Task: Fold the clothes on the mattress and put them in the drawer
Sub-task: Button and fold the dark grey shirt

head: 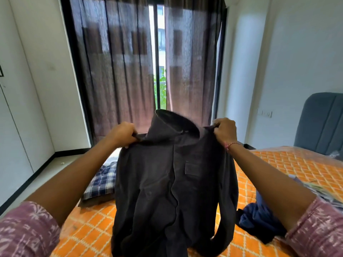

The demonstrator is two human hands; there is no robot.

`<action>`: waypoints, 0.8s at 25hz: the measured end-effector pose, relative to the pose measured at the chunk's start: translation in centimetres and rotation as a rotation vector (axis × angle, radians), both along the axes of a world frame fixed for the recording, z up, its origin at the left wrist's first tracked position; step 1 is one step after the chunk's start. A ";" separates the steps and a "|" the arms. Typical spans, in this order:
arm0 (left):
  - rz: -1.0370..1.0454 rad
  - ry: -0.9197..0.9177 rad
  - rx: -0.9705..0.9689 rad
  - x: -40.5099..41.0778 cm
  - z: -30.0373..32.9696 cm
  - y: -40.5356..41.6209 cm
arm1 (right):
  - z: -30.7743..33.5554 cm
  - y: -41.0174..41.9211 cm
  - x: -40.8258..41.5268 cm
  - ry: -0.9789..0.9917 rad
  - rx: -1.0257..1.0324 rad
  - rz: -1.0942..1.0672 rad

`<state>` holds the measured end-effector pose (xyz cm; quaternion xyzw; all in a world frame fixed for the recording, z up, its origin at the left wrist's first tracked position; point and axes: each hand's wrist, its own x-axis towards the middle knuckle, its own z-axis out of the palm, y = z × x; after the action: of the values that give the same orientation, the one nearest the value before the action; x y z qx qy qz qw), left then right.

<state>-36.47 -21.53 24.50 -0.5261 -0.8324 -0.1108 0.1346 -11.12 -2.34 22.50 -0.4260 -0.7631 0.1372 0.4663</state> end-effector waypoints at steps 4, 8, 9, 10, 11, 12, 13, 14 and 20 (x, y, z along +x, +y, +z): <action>0.179 -0.114 0.297 0.8 -1.3 0.8 | 0.6 -0.5 -1.1 0.080 -0.085 -0.061; 0.071 -0.620 0.513 0.7 -0.3 1.7 | 0.2 0.1 -0.7 0.083 -0.272 -0.023; 0.088 -0.517 0.530 0.7 0.0 1.4 | 0.1 -0.1 -0.4 0.053 -0.242 0.024; 0.134 -0.328 0.494 0.9 0.4 0.9 | -0.2 -0.1 0.0 -0.009 -0.162 0.042; 0.191 -0.144 0.429 1.2 0.5 0.6 | -0.3 -0.1 0.2 -0.042 -0.086 0.022; 0.239 -0.039 0.372 1.4 0.6 0.6 | -0.2 0.1 0.4 -0.053 -0.015 -0.022; 0.280 -0.022 0.324 1.3 0.6 0.8 | 0.0 0.3 0.3 0.002 -0.018 -0.049; 0.301 -0.065 0.288 1.1 0.5 1.2 | 0.2 0.7 0.2 0.034 -0.040 -0.039; 0.038 -1.308 0.554 1.7 -2.8 2.8 | 0.5 1.7 0.9 -0.049 -0.451 0.194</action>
<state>-34.75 -18.73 21.74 -0.2836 -0.6929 -0.6090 -0.2619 -10.27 -0.60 23.01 -0.4475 -0.7615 0.3378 0.3253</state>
